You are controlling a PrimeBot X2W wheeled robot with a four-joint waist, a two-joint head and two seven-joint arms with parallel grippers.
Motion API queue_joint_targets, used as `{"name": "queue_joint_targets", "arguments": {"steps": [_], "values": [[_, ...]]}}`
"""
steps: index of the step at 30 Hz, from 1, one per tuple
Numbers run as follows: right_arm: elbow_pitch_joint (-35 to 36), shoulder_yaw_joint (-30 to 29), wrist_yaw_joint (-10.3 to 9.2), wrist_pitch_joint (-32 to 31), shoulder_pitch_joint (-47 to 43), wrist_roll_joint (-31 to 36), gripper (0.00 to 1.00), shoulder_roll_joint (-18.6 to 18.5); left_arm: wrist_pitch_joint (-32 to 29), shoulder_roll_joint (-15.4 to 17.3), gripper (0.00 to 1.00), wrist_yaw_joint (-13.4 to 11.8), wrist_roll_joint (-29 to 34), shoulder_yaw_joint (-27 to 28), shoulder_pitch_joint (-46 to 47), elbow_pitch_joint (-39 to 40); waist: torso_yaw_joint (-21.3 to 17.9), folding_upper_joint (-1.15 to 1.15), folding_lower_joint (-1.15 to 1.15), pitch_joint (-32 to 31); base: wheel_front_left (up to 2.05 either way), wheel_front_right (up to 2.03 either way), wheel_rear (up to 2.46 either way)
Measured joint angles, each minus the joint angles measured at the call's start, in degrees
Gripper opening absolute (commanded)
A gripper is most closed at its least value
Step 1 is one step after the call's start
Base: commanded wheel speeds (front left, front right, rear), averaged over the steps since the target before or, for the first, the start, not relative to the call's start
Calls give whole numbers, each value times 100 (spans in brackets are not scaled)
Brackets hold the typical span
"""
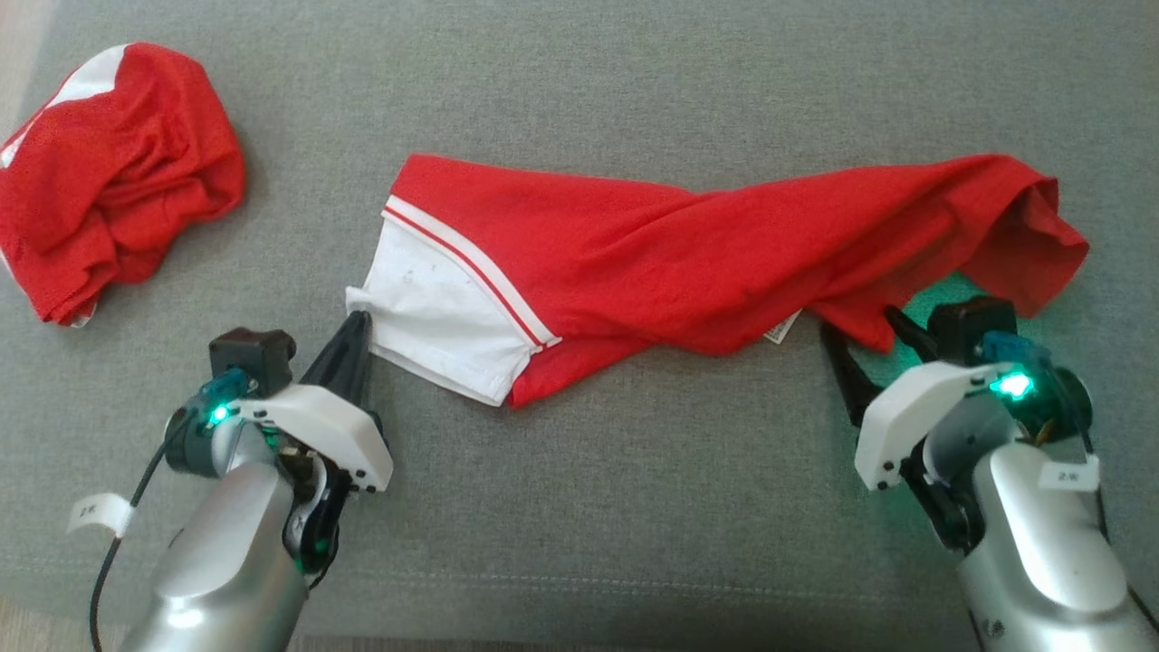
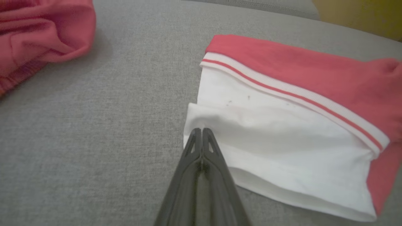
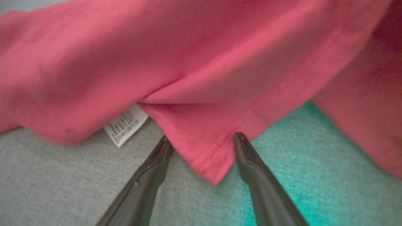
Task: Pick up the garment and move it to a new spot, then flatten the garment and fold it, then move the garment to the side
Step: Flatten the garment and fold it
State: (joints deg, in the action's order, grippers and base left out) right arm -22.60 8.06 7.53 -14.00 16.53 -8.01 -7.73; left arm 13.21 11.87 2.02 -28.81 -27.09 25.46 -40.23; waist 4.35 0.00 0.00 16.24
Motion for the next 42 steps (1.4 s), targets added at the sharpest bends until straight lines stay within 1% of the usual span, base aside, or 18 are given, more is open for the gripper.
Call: {"name": "queue_joint_targets", "arguments": {"steps": [1,4,6,8,12,17,20,23,28,33,36,42], "values": [[-45,-1,0,-16,51,14,0,-2,0,4,0,-1,0,3,0,32,-3,0,0,4,0,0,0],[-69,-22,0,7,109,21,0,-10,54,27,0,-10,0,29,-1,248,-20,0,0,-7,0,0,0],[-33,-57,0,174,94,5,0,-23,57,65,0,-60,1,96,-6,471,-39,0,0,-44,0,0,0],[149,-107,0,354,45,2,0,-23,73,133,0,-123,48,209,-19,798,-61,0,0,-109,0,0,0],[794,-276,0,592,-9,-2,0,-37,108,332,0,-311,221,463,-93,1770,-110,0,0,-303,0,0,0],[1685,-522,0,693,-199,-58,0,-99,110,552,0,-503,444,732,-204,3084,-176,0,0,-618,0,0,0],[2225,-698,0,697,-220,-57,0,-162,109,699,0,-631,512,859,-194,3706,-209,0,0,-828,0,0,0],[2743,-854,0,638,-216,-52,0,-225,31,838,0,-689,577,934,-86,4210,-230,0,0,-1045,0,0,0],[3502,-1076,0,459,-190,-47,0,-278,-335,954,0,-706,706,925,441,4787,-252,0,0,-1411,0,0,0],[4035,-1371,0,304,-160,-48,0,-349,-700,979,0,-703,768,861,936,5191,-277,0,0,-1725,0,0,0],[4190,-1536,0,225,-46,-58,0,-366,-872,980,0,-697,781,779,1144,5309,-298,0,0,-1833,0,0,0],[4190,-1661,0,135,108,-226,0,-394,-1018,970,0,-697,798,722,1297,5360,-326,0,0,-1899,0,0,0]]}}
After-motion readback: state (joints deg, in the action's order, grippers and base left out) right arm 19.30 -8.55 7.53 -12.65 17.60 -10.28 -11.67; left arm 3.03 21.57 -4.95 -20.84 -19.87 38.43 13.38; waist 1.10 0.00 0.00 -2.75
